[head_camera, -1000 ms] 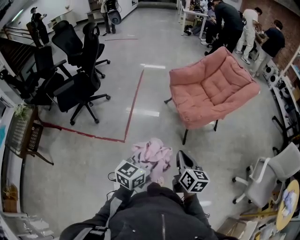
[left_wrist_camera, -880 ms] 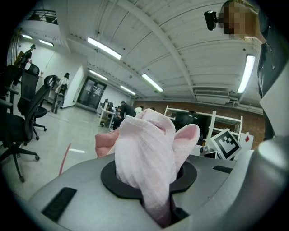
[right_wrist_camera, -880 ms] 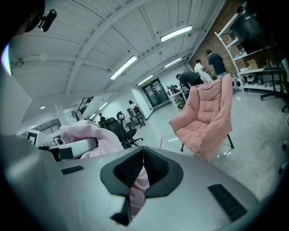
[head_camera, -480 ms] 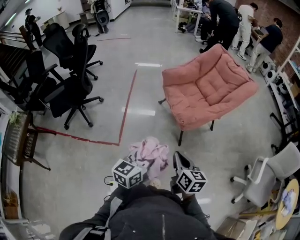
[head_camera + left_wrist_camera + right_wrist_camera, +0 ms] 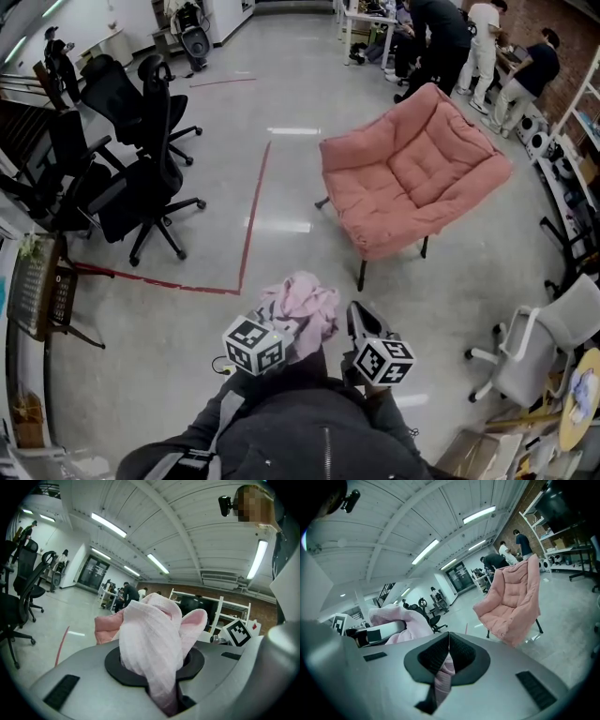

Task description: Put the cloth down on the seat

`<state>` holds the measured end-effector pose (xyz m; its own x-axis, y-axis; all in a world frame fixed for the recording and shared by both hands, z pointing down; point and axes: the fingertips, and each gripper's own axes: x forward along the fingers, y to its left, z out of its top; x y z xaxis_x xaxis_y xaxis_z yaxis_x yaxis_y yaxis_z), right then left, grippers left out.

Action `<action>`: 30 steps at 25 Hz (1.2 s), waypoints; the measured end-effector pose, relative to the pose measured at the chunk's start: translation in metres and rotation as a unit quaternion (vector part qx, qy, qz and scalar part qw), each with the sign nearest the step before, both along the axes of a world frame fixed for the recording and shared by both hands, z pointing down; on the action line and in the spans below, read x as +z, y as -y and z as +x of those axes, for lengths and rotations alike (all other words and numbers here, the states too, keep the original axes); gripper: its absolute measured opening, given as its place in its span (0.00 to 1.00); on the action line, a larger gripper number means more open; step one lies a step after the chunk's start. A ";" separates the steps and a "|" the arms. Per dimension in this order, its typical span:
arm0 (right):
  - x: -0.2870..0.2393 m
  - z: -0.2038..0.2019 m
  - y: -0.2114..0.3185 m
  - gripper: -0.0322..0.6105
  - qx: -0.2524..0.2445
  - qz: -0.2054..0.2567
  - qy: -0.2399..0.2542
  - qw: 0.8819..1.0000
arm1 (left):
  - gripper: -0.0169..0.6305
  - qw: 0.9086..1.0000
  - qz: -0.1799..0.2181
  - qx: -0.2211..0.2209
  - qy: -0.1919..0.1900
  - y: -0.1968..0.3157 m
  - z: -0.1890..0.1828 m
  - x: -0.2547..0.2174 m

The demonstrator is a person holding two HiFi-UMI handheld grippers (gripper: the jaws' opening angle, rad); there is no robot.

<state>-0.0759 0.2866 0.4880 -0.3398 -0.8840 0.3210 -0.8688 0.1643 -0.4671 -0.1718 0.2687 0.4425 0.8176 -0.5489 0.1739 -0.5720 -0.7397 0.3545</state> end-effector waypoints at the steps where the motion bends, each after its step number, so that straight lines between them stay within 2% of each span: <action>1: 0.000 0.002 0.000 0.06 0.004 0.001 0.001 1.000 | 0.19 1.000 0.002 0.002 0.000 0.000 0.001 -0.001; 9: 0.000 0.008 0.007 0.06 0.010 -0.005 0.005 1.000 | 0.19 1.000 0.011 0.004 -0.003 0.005 0.013 -0.010; 17: 0.011 0.005 0.018 0.06 0.002 -0.027 0.005 1.000 | 0.19 1.000 -0.024 -0.010 -0.011 0.020 0.011 0.003; 23: 0.015 0.015 0.047 0.06 0.007 -0.028 0.009 1.000 | 0.19 0.999 -0.031 -0.005 -0.014 0.053 0.023 0.008; 30: 0.020 0.033 0.110 0.06 0.033 -0.051 -0.001 0.998 | 0.19 0.999 -0.023 0.018 -0.014 0.118 0.043 0.002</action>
